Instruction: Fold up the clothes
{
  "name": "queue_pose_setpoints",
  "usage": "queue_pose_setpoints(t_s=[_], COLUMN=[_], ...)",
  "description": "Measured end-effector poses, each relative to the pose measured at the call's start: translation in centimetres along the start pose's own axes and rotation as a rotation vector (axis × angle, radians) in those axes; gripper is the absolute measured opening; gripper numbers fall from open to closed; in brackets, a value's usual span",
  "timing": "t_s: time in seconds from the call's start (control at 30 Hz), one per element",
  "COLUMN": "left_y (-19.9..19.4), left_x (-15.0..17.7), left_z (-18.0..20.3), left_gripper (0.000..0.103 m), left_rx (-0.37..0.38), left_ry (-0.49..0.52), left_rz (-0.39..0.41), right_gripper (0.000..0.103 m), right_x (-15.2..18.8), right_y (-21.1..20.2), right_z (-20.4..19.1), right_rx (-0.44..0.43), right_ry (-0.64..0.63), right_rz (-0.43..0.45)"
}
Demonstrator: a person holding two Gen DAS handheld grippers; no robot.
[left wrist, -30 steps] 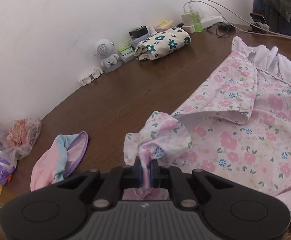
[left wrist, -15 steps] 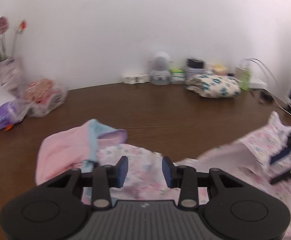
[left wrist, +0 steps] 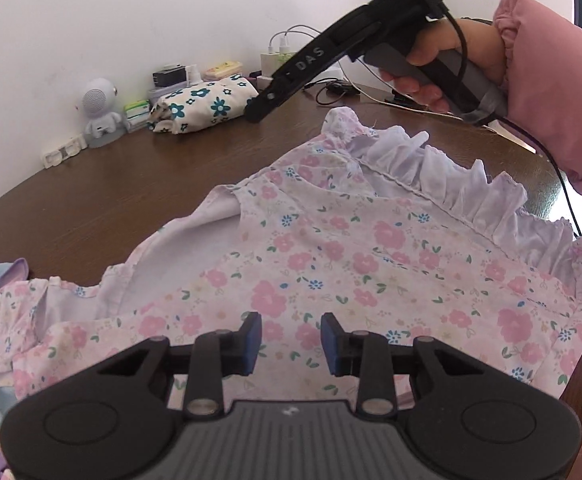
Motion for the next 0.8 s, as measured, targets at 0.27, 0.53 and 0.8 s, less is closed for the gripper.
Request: queue_pose_setpoints(t_s=[0.27, 0.53, 0.8], left_y=[4.7, 9.9, 12.3], left_x=[-5.3, -6.6, -8.0], left_z=[-4.2, -7.5, -8.6], left_gripper=[0.033, 0.035, 0.034], left_rx=[-0.212, -0.165, -0.007], left_ry=[0.123, 0.065, 0.084], left_rz=[-0.019, -0.105, -0.131], right_gripper=[0.047, 0.047, 0.047], right_x=[4.2, 6.4, 7.2], right_y=[-4.4, -5.5, -2.9], right_z=[3.1, 3.4, 4.3], right_rx=[0.129, -0.026, -0.074], right_ry=[-0.094, 0.08, 0.22], right_rz=[-0.084, -0.126, -0.13])
Point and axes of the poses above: each gripper's, at about its wrist camera, not at the fingertips, and y roughly the way its jaws point, z to its right, x to its underside, the point moved 2 cm from there along y, roughly the way its jaws point, and after that the axes turned 12 degrees about z, right-handed, at the moved point
